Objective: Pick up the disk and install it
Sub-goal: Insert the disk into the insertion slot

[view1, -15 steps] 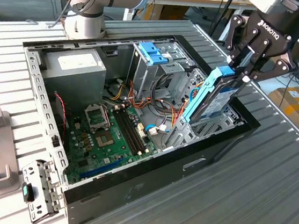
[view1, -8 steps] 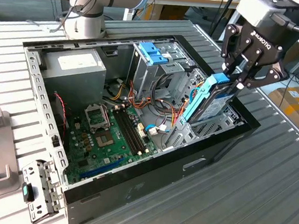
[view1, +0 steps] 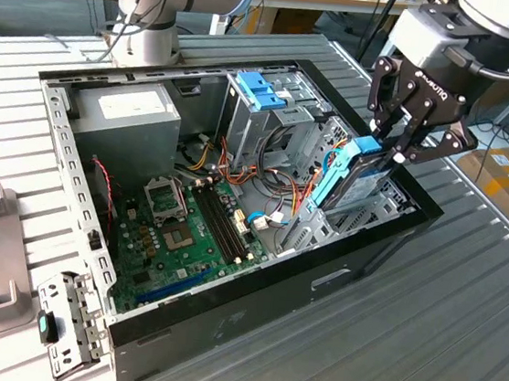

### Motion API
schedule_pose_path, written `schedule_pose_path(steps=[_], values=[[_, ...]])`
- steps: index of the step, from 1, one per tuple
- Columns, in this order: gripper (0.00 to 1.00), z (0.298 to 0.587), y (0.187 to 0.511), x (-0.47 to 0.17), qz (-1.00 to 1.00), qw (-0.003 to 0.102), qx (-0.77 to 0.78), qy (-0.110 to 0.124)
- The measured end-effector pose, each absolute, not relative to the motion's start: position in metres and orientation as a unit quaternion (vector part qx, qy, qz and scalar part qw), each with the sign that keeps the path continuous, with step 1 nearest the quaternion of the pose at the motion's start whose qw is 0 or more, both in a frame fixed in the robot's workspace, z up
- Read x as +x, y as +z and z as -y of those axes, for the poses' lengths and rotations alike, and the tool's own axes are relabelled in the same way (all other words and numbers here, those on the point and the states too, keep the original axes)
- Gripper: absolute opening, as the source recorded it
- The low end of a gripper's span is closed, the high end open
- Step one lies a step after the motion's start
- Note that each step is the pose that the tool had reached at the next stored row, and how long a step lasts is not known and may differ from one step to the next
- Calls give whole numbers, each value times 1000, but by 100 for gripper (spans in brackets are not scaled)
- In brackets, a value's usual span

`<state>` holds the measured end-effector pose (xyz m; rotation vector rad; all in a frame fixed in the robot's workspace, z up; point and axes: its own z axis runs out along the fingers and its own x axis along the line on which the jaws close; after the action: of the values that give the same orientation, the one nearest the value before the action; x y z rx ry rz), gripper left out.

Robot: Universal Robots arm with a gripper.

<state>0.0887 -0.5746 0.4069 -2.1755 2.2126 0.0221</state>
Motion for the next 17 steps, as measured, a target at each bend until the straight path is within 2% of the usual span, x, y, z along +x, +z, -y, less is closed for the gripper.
schedule_pose_path(steps=[12,13,15,16,17], values=[[35,575,395,89,-713,19,-701,7],[42,575,395,89,-713,19,-701,7],[42,575,395,89,-713,19,-701,7],[49,575,395,89,-713,19,-701,7],[49,575,394,89,-713,19,-701,7]])
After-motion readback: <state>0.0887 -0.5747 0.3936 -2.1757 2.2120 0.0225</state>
